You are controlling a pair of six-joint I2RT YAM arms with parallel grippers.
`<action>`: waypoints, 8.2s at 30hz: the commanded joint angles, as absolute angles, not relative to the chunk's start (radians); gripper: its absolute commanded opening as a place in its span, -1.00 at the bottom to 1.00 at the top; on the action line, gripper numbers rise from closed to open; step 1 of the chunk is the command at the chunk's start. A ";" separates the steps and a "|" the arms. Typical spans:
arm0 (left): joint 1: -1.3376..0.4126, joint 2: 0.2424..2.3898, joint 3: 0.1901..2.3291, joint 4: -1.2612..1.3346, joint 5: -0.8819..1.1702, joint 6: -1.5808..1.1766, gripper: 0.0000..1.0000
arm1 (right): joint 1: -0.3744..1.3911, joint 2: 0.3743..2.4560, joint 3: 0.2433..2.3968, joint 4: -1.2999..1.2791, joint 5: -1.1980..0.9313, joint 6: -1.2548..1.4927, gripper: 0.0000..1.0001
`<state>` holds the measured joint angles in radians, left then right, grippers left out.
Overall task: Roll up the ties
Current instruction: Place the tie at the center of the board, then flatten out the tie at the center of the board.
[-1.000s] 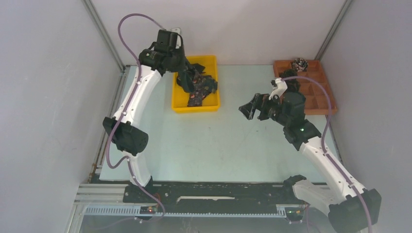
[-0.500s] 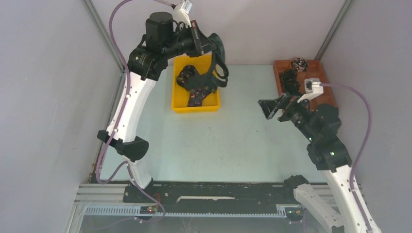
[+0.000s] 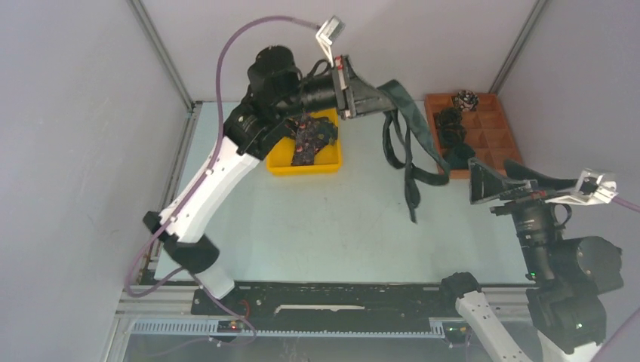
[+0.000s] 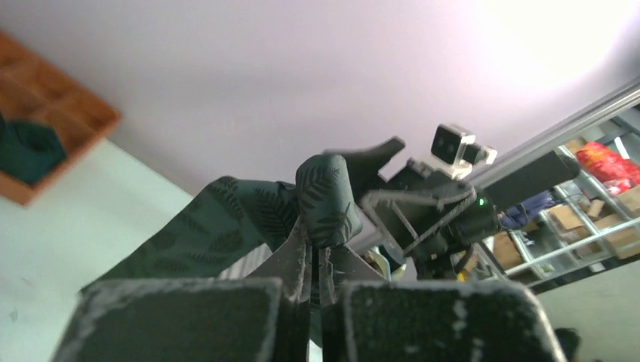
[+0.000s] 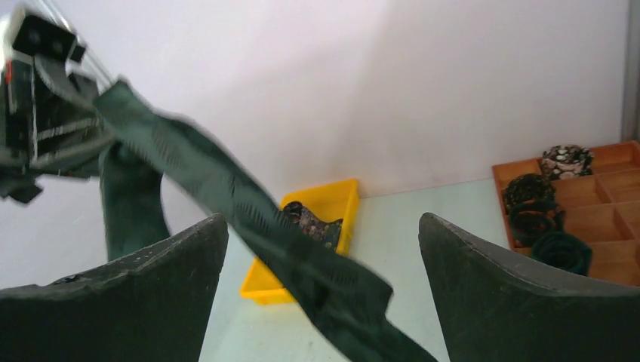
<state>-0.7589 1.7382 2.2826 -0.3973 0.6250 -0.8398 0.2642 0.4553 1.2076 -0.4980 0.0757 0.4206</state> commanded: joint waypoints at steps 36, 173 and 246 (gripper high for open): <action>-0.077 0.624 0.417 -0.399 0.427 -0.785 -0.32 | 1.065 0.934 0.633 -0.883 0.304 1.209 0.99; -0.277 0.966 0.863 -0.859 -0.688 -0.533 -0.83 | 0.074 1.295 0.505 -0.274 -0.205 0.687 -1.00; -0.247 0.513 0.720 -0.702 -0.300 -0.341 0.57 | 0.152 1.308 0.719 -0.602 0.101 0.548 -0.49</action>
